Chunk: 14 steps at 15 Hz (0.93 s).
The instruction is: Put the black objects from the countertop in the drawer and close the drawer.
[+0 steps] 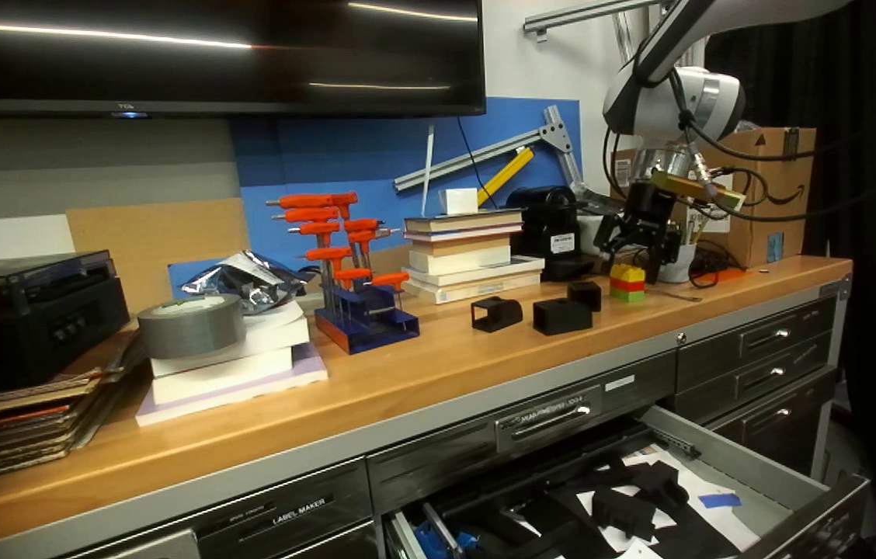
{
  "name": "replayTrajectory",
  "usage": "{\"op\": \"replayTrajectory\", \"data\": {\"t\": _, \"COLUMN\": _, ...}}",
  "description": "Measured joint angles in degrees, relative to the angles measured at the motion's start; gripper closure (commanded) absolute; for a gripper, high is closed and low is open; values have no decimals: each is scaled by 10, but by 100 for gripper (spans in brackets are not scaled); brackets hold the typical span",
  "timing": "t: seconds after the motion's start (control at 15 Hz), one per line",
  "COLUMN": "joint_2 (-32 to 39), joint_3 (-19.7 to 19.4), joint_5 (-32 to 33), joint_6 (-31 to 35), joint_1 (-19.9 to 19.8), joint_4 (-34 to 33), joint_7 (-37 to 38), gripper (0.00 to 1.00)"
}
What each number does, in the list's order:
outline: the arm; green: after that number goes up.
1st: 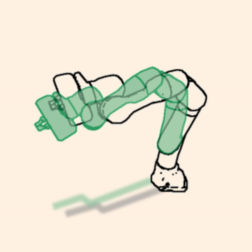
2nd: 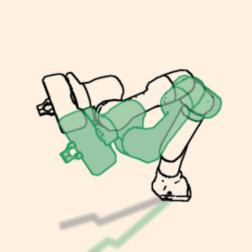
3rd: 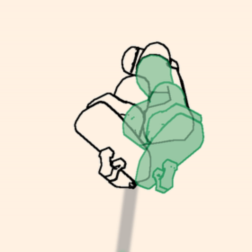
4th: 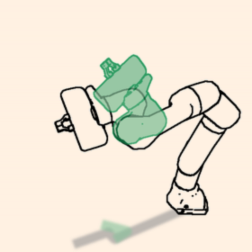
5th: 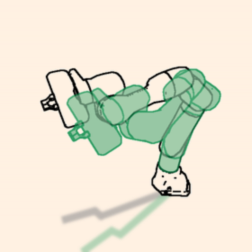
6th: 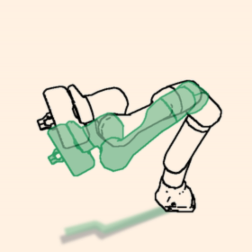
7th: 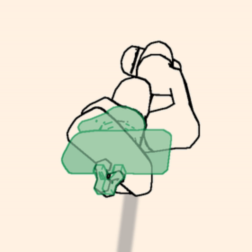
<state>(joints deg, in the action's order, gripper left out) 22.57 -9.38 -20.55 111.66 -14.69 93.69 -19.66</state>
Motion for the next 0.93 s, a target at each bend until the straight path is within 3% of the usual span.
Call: {"op": "replayTrajectory", "data": {"t": 0.93, "joint_2": 93, "joint_3": 54, "joint_5": -4, "joint_6": -122, "joint_1": -18, "joint_4": -167, "joint_7": 0, "gripper": 0}}
